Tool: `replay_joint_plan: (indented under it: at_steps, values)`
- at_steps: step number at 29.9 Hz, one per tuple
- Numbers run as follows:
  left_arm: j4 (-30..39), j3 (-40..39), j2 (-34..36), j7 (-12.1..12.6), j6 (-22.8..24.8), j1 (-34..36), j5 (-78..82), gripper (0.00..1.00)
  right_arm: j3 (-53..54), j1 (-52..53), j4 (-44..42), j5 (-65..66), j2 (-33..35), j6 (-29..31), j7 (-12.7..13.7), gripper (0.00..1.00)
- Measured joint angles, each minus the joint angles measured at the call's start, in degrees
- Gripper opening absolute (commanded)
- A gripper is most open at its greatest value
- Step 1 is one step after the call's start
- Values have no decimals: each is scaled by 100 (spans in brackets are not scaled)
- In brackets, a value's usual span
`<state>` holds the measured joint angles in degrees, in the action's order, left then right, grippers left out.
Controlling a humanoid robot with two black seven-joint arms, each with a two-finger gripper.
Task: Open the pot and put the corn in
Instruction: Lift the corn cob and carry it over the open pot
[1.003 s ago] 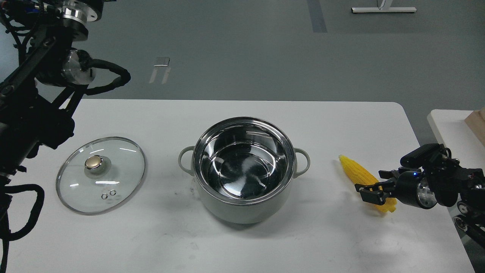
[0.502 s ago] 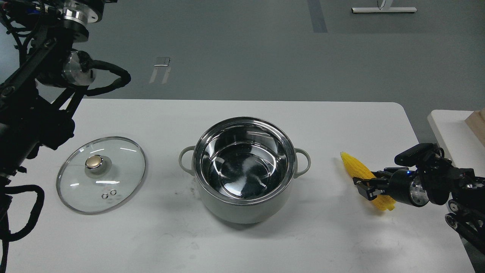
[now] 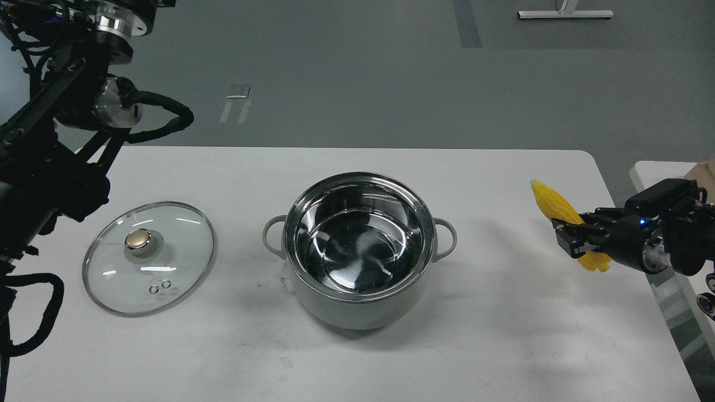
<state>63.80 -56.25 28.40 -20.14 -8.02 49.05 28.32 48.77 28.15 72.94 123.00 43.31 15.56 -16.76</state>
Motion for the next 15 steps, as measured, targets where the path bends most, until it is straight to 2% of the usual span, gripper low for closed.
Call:
replay_joint_plan:
  at_steps: [4, 8, 11, 15]
  values:
    - [4, 8, -42, 1, 1, 5, 18, 97, 887, 18, 727, -577, -394, 17, -29, 0]
    - [19, 17, -52, 1, -2, 8, 40, 97, 1032, 100, 1296, -896, -895, 66, -29, 0]
    - [24, 19, -31, 1, 20, 19, 59, 97, 657, 253, 1470, -926, -1479, 112, -25, 0]
    - [22, 18, 32, 1, 42, 20, 60, 97, -281, 654, 1459, -890, -1838, 130, -17, 0]
